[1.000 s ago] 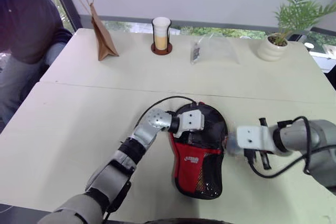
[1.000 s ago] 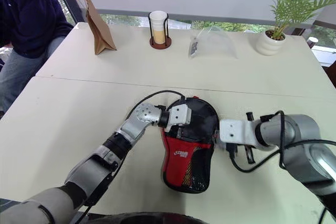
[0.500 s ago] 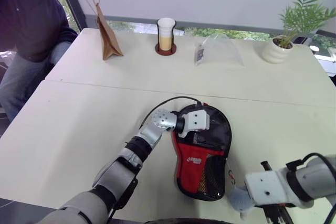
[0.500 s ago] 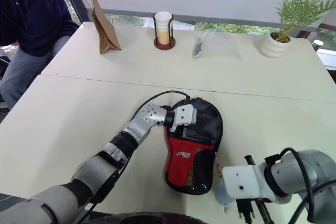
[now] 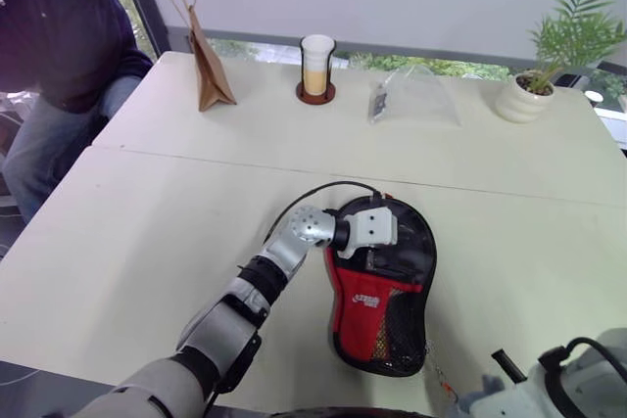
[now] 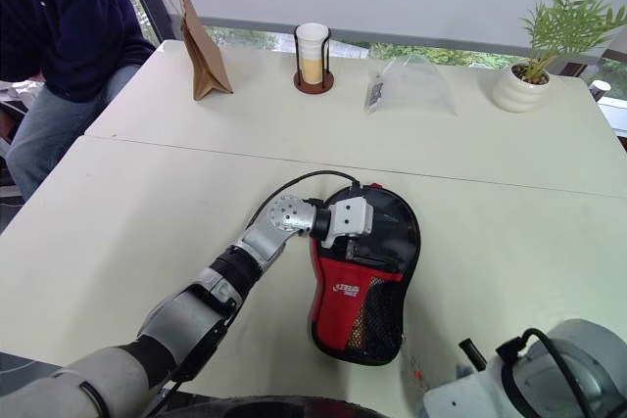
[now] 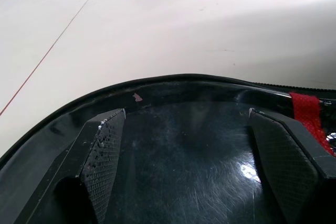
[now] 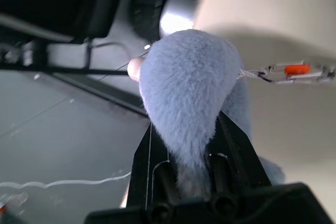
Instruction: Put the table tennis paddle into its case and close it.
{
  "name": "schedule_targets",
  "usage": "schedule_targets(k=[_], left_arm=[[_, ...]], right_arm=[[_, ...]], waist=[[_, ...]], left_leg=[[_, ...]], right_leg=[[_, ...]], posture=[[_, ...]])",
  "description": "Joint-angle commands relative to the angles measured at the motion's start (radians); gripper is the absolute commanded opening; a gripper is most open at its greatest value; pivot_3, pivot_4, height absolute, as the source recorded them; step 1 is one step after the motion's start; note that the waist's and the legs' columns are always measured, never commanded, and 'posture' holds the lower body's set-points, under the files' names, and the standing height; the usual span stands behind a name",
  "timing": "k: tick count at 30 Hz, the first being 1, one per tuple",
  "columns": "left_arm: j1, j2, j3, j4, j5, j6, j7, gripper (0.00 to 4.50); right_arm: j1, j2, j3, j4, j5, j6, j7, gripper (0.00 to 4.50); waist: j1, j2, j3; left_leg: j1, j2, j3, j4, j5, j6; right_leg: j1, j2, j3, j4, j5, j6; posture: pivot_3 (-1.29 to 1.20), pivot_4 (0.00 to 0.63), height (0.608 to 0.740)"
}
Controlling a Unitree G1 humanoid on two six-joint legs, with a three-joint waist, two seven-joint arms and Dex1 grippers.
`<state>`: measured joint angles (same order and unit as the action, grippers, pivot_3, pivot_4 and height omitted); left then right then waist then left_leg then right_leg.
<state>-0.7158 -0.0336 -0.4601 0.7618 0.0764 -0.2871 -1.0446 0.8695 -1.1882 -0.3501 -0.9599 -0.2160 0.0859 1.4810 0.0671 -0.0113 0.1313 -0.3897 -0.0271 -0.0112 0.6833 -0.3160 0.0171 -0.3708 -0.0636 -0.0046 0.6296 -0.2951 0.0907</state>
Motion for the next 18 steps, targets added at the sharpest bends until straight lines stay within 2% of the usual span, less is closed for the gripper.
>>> schedule_targets(k=[1,3,6,10,15,17,18], left_arm=[[0.032,0.02,-0.045,0.075,0.069,0.045,0.009,3.92],[0.029,0.019,-0.041,0.082,0.067,0.041,0.014,3.92],[0.022,0.016,-0.03,0.085,0.059,0.035,0.02,3.92],[0.016,0.016,0.004,0.062,0.022,0.042,0.008,3.92],[0.015,0.025,0.057,0.007,-0.046,0.075,-0.024,3.92],[0.018,0.039,0.079,-0.036,-0.074,0.103,-0.04,3.92],[0.019,0.048,0.088,-0.056,-0.086,0.118,-0.049,3.92]], right_arm=[[0.073,0.035,-0.092,0.001,-0.006,-0.067,0.074,0.01],[-0.019,0.031,-0.124,0.023,0.039,-0.001,0.054,0.01],[-0.245,-0.011,-0.1,0.075,0.124,0.142,0.007,0.01],[-0.587,-0.066,0.054,0.19,0.196,0.287,-0.058,0.01],[-0.799,-0.056,0.268,0.287,0.183,0.319,-0.106,0.01],[-0.857,-0.047,0.331,0.33,0.174,0.317,-0.116,1.04],[-0.882,-0.044,0.355,0.348,0.17,0.313,-0.122,1.35]], waist=[[-0.002,0.0,0.0],[-0.004,-0.001,-0.001],[-0.007,-0.002,-0.002],[-0.012,0.0,0.0],[-0.018,0.006,0.002],[-0.028,0.006,0.003],[-0.032,0.007,0.004]], left_leg=[[0.0,0.0,0.0,0.0,0.0,0.0],[0.0,0.0,0.0,0.0,0.0,0.0],[0.002,0.0,0.0,0.0,0.0,0.0],[0.001,0.0,0.0,-0.001,0.0,0.001],[-0.002,0.0,0.0,-0.001,0.0,0.0],[-0.002,0.0,0.0,-0.001,0.0,0.0],[-0.002,0.0,0.0,-0.001,0.0,0.0]], right_leg=[[0.0,0.0,0.0,0.0,0.0,0.0],[0.0,0.0,0.0,0.0,0.0,0.0],[0.001,0.0,0.0,-0.001,0.0,0.0],[0.0,0.0,0.0,-0.001,-0.001,-0.003],[-0.004,0.0,0.0,0.0,-0.001,-0.002],[-0.004,0.0,0.0,0.001,-0.001,-0.002],[-0.004,-0.001,0.0,0.001,-0.001,-0.002]], posture=[[0.0,0.15,0.74],[0.0,0.15,0.74],[0.0,0.15,0.74],[0.0,0.15,0.74],[0.0,0.15,0.74],[0.0,0.15,0.74],[0.0,0.15,0.74]])
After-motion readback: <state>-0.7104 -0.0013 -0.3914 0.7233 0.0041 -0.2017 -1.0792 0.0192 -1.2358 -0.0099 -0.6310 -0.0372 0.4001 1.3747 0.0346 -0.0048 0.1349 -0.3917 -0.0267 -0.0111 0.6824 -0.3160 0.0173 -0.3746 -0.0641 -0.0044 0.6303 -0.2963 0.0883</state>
